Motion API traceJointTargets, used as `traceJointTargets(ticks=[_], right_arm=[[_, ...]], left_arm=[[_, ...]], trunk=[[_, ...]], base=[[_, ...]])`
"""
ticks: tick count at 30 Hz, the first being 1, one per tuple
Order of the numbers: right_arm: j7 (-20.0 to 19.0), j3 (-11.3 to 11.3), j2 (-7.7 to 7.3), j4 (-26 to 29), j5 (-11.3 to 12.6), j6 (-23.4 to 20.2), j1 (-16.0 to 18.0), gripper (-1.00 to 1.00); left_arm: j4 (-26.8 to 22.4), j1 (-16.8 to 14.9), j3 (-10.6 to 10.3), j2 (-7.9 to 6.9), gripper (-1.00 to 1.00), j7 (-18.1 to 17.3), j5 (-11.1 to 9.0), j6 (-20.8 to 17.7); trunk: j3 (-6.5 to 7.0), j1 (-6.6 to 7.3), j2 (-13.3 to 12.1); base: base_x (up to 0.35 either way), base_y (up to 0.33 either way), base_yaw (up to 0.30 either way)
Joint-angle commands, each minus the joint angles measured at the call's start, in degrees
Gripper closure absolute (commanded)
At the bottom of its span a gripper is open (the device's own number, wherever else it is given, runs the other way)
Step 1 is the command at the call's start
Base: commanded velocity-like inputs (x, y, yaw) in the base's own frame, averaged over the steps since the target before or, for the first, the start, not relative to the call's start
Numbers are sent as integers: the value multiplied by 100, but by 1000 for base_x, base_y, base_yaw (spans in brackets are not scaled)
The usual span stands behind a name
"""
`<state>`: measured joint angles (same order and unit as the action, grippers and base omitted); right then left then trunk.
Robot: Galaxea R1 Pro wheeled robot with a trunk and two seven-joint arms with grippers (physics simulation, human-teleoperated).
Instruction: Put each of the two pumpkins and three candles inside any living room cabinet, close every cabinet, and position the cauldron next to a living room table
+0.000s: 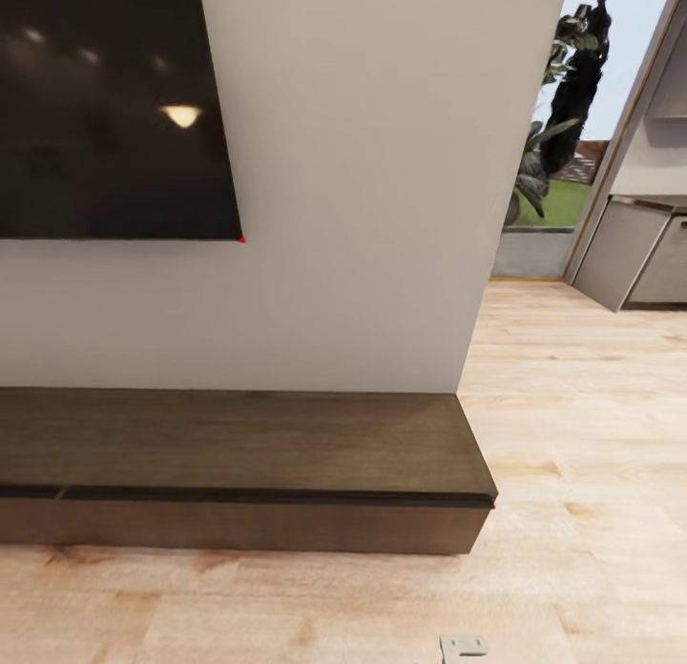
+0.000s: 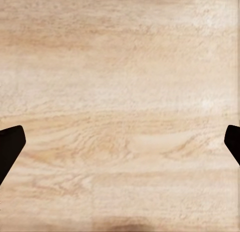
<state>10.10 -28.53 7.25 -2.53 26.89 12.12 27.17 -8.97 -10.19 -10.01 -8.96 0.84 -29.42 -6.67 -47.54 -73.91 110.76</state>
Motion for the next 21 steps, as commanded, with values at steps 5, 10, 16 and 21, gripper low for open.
traceJointTargets(ticks=[5, 10, 16, 21], right_arm=[[1, -48, 4, -25, 53, 36, 8, -100], [1, -48, 4, -22, 47, 36, 8, -100], [1, -48, 4, -20, 53, 36, 8, -100], [1, -48, 4, -22, 53, 36, 8, -100]], left_arm=[[145, 12, -57, -1, -100, -266, -58, -9], [246, 34, -56, 0, -100, -517, -63, 43], [270, 58, -64, 8, -100, -554, -64, 55], [265, 61, -77, 69, -100, -558, -49, 57]], trunk=[[85, 111, -200], [175, 221, -400], [283, 353, -641], [373, 463, -841]], base=[[0, 0, 0], [0, 0, 0], [0, 0, 0], [0, 0, 0]])
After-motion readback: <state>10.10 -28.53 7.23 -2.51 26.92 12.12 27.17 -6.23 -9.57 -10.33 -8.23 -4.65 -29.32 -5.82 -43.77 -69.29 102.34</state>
